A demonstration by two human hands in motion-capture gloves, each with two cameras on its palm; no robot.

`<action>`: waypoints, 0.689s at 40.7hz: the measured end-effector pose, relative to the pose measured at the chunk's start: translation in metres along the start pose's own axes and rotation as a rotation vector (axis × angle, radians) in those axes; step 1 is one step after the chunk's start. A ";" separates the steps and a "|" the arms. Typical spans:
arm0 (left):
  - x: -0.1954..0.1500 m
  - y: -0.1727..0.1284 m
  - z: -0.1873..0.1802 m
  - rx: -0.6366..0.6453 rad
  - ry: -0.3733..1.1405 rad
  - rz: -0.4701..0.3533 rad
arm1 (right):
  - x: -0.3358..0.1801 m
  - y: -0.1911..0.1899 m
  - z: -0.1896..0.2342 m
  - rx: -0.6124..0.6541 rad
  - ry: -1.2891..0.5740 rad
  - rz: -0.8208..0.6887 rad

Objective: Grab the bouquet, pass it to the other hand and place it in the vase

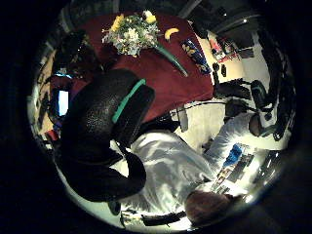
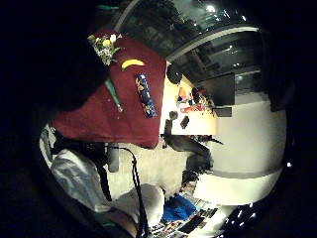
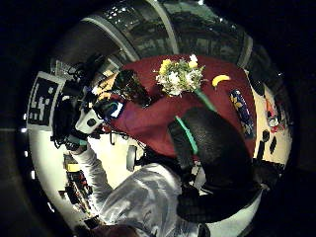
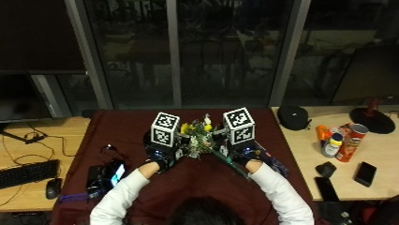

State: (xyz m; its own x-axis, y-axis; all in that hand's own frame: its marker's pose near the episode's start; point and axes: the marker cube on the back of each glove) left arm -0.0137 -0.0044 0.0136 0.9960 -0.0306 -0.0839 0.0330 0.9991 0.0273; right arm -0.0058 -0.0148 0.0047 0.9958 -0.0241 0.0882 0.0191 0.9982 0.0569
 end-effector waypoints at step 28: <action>-0.016 0.019 0.004 0.005 -0.037 -0.003 | -0.010 0.000 -0.002 -0.151 0.105 -0.054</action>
State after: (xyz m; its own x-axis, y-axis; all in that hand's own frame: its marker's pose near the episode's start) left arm -0.0282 0.0154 0.0194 0.9983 -0.0343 -0.0470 0.0358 0.9988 0.0322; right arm -0.0158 -0.0141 0.0024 0.9967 -0.0800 -0.0158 0.0783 0.9927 -0.0922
